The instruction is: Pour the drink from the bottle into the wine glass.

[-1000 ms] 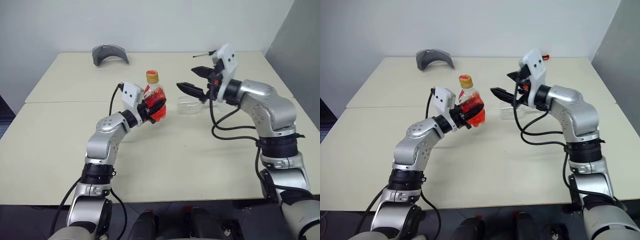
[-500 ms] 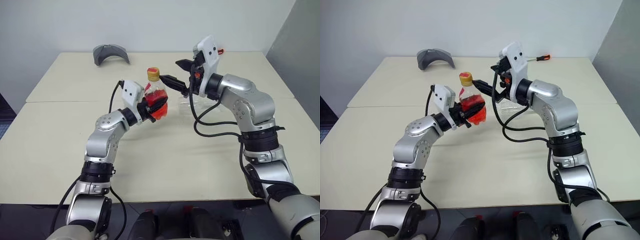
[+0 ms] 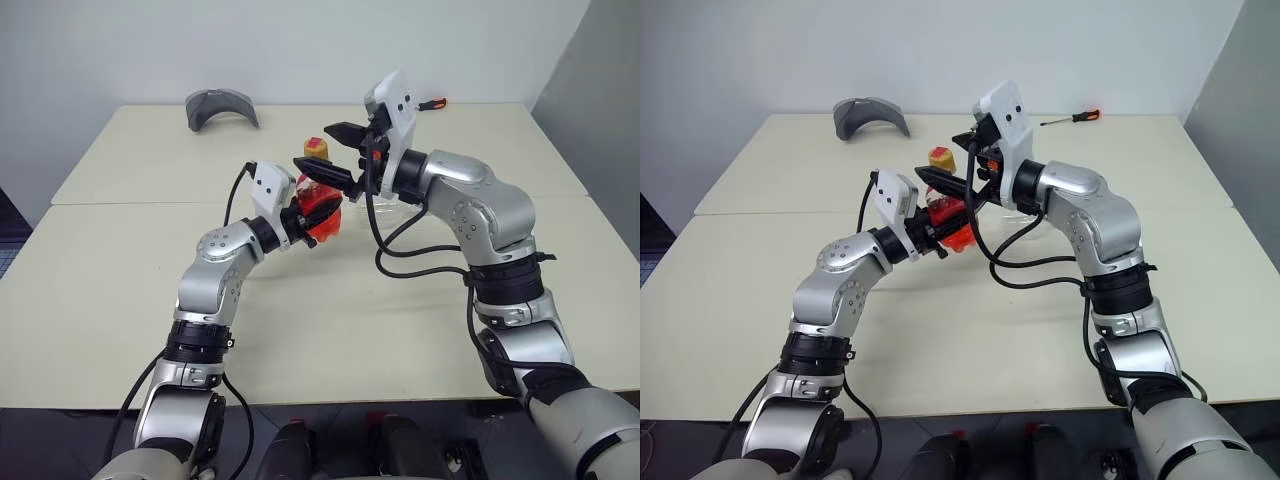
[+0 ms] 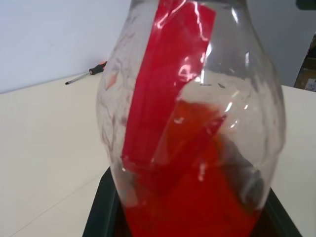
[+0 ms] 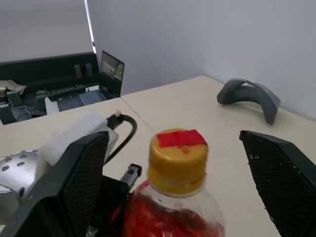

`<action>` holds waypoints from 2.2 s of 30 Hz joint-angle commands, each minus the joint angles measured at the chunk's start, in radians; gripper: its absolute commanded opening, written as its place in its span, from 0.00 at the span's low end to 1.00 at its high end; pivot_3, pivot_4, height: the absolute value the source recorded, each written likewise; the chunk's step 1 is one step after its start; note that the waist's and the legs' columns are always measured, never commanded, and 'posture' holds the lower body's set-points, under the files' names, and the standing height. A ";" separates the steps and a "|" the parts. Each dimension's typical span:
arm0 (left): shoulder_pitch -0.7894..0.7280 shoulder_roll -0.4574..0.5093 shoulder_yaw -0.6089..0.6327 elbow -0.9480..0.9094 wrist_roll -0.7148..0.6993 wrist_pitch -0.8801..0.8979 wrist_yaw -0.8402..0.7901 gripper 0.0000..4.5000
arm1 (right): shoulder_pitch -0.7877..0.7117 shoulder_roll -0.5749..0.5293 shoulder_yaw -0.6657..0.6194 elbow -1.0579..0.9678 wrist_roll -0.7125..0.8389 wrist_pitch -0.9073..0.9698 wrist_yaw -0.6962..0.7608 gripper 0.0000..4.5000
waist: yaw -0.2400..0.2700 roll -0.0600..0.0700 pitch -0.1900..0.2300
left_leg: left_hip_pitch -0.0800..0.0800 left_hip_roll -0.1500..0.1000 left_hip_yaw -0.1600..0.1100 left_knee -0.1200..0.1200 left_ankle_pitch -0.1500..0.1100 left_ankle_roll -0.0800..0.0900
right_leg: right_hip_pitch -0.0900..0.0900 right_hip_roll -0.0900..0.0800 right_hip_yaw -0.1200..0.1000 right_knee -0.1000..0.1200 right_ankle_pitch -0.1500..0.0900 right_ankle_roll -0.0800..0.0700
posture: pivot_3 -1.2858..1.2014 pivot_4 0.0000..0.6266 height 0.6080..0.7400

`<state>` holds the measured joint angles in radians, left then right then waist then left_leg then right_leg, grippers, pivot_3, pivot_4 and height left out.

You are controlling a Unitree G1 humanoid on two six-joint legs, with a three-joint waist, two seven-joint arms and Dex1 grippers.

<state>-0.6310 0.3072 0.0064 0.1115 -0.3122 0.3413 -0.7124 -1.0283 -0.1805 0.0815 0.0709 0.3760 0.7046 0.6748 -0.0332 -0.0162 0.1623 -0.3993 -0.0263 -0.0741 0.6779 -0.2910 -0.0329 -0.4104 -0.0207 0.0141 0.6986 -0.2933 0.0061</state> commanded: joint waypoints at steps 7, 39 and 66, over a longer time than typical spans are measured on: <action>-0.031 -0.001 0.009 -0.038 -0.014 -0.023 -0.001 0.28 | -0.106 0.049 0.000 0.105 -0.046 -0.107 -0.045 1.00 | 0.000 0.000 0.000 | 0.000 0.000 0.000 0.000 0.000 0.000 | 0.000 0.000 0.000 0.000 0.000 0.000 | 0.52 0.24 1.00; -0.040 -0.018 0.002 -0.024 -0.020 -0.027 0.020 0.27 | 0.086 -0.304 -0.069 -0.036 -0.076 -0.021 -0.013 1.00 | 0.005 0.000 0.000 | 0.000 -0.001 0.000 0.000 0.000 0.000 | 0.001 -0.001 0.000 -0.001 0.000 0.000 | 0.52 0.24 1.00; -0.054 -0.036 0.003 -0.009 -0.007 -0.035 0.010 0.26 | -0.055 -0.026 -0.064 0.004 0.084 0.032 -0.046 1.00 | 0.001 0.000 0.000 | 0.000 0.000 0.000 0.000 0.000 0.000 | 0.000 0.000 0.000 0.000 0.000 0.000 | 0.52 0.24 1.00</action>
<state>-0.6445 0.2713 0.0037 0.1298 -0.3110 0.3362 -0.7001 -1.0467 -0.2119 0.0247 0.0882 0.4515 0.7623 0.6276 -0.0325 -0.0163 0.1623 -0.3995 -0.0262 -0.0738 0.6782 -0.2910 -0.0329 -0.4100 -0.0207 0.0142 0.6983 -0.2933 0.0061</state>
